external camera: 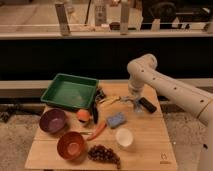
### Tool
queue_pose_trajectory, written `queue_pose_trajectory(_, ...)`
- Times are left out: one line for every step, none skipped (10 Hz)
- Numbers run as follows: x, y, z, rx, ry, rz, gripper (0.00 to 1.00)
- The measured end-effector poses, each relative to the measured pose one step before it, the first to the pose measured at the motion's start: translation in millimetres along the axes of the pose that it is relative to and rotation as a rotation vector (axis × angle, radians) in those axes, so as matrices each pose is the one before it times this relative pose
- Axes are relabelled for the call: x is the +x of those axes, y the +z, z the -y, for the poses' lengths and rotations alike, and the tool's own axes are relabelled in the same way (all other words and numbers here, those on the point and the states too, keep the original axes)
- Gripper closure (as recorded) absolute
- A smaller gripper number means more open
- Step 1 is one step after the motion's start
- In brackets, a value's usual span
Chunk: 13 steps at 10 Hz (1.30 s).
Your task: Place towel in table surface
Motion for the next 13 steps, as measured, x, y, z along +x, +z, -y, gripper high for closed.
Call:
queue_pose_trajectory(6.28,4.9,-3.13,-0.01642,0.0219,0.00294,0.86)
queue_pose_trajectory(6.46,7.36,-3.61,-0.01751,0.02095,0.00533,0.86)
queue_pose_trajectory(4.08,11.82,-2.72,-0.01991,0.01741,0.0122,0.86)
queue_pose_trajectory(-0.39,13.45,-2.87,-0.02447,0.01314,0.01507,0.86)
queue_pose_trajectory(0.07,10.19,-1.63,-0.02027,0.01131,0.00954,0.82)
queue_pose_trajectory(1.62,8.4,-1.66,-0.01918,0.01058,0.00509,0.71)
queue_pose_trajectory(0.32,4.21,-0.05,-0.00869,0.00654,0.00381,0.61)
queue_pose_trajectory(0.04,3.97,-0.15,-0.00736,0.00532,0.00198,0.53)
queue_pose_trajectory(-0.39,3.14,-1.18,-0.00639,0.0046,0.00183,0.41)
queue_pose_trajectory(1.93,-0.68,-1.2,-0.00141,0.00551,0.00057,0.34)
queue_pose_trajectory(4.3,-1.31,-4.54,-0.00306,0.00749,-0.00198,0.26)
queue_pose_trajectory(0.9,-0.77,-1.1,-0.00116,0.00427,-0.00028,0.24)
queue_pose_trajectory(-1.11,-2.24,0.46,0.00311,-0.00069,-0.00011,0.24)
